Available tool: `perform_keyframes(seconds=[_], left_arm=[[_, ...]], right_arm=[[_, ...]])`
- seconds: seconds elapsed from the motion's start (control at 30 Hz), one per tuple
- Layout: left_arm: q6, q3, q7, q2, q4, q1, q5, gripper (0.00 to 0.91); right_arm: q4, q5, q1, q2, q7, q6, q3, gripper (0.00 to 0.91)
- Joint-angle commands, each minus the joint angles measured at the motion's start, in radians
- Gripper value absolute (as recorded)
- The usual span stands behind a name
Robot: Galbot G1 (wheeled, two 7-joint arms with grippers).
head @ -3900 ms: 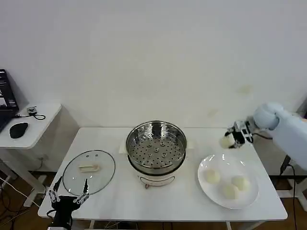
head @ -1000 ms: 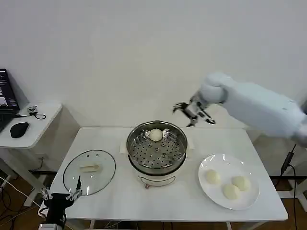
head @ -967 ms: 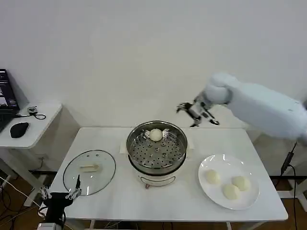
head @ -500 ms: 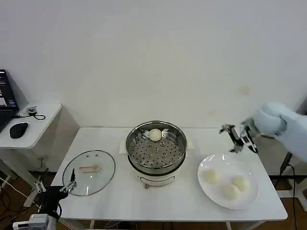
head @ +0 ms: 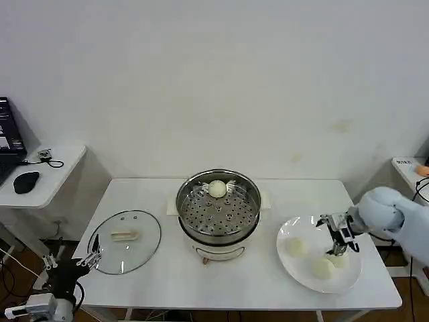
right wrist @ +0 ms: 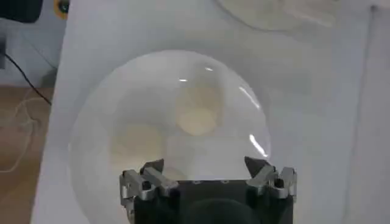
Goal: Take steamed baozi put them in steamer then cover it.
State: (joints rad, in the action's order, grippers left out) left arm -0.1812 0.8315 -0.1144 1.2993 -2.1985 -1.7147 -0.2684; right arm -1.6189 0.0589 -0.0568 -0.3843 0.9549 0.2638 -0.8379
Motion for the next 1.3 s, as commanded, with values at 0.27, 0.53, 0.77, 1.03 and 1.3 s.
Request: perform_keyframes(seconds=[0.27,0.53,0.77,1.03,1.3], left_arm=[[-0.025,0.007,0.007,0.006,-0.005,-0.010,-0.028,0.907],[-0.020,0.006,0.012,0.011,0.000,-0.014,-0.012,0.907],[-0.020,0.007,0.015,0.014,-0.002,-0.017,-0.005,0.907],[-0.021,0.006,0.015,0.020,-0.001,-0.019,-0.003,0.907],[-0.022,0.006,0.015,0.023,0.000,-0.019,0.000,0.907]], right_arm=[[0.167,-0.015,-0.106,-0.149,-0.025,0.013,0.051,0.907],[0.218,-0.038,-0.088,-0.217,-0.025,0.008,0.047,0.907],[0.233,-0.038,-0.076,-0.264,-0.022,0.029,0.027,0.907],[0.244,-0.007,-0.072,-0.276,-0.018,0.051,0.017,0.786],[0.235,0.002,-0.065,-0.261,-0.003,0.061,0.018,0.675]])
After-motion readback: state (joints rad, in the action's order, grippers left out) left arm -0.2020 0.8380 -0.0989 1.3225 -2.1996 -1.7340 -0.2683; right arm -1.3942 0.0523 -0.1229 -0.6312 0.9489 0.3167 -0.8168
